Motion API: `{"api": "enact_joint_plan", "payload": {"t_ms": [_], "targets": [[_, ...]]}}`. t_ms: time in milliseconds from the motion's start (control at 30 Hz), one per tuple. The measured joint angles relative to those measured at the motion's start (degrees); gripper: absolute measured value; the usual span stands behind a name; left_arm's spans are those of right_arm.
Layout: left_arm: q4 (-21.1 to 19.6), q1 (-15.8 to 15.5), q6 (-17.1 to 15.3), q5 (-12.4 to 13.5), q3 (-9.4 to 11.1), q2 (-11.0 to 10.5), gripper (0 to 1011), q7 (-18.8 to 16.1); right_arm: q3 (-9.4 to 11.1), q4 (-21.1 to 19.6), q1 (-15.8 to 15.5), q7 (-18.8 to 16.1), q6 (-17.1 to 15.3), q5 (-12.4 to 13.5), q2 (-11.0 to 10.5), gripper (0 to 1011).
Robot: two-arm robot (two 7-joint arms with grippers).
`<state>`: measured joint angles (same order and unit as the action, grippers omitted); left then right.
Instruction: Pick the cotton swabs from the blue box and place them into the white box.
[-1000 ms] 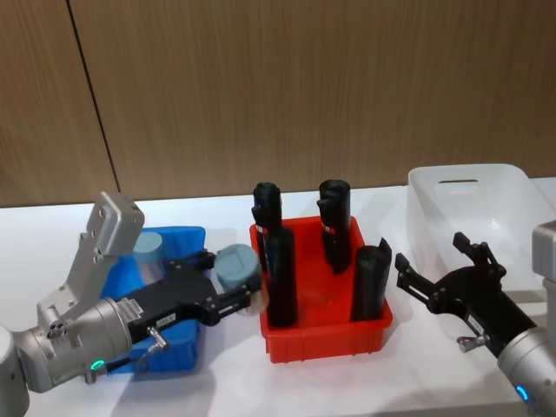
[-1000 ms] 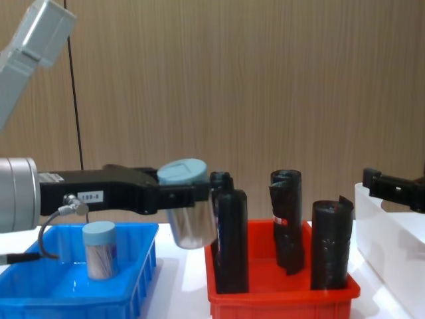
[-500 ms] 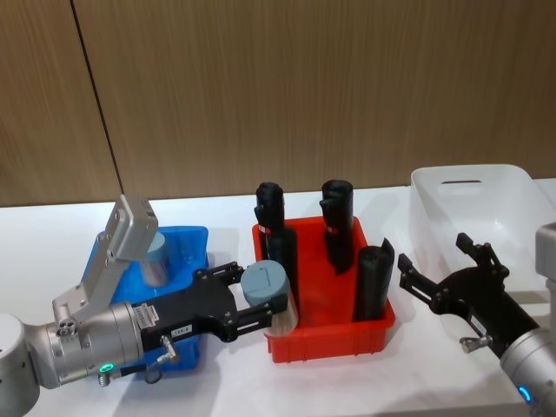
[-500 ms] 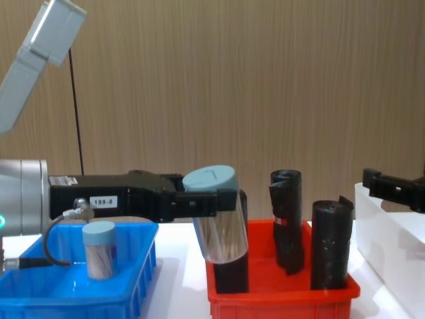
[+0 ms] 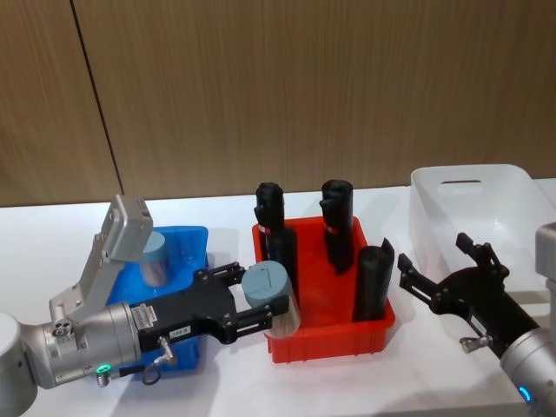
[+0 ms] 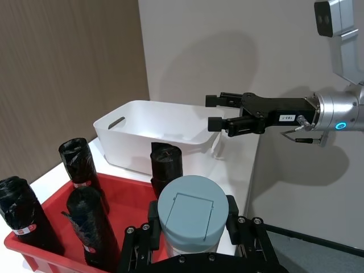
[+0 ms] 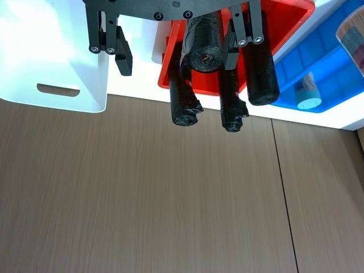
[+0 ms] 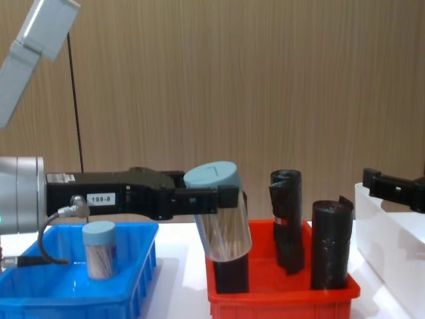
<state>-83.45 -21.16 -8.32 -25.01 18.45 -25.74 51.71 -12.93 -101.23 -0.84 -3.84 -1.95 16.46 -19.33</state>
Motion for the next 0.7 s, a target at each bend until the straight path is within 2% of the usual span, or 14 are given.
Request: {"api": "enact_joint_plan", "payload": {"t_ms": [367, 700], "targets": [[-0.1, 0.0, 0.3, -0.4, 0.0, -0.2, 660, 0.3, 0.0, 0.0, 0.1, -1.8, -1.0, -1.0, -0.4, 1002], [-0.2, 0.0, 0.5, -0.5, 0.0, -0.3, 661, 0.4, 0.1, -0.1, 0.9, -8.0, -4.5, -2.9, -1.8, 1001]]}}
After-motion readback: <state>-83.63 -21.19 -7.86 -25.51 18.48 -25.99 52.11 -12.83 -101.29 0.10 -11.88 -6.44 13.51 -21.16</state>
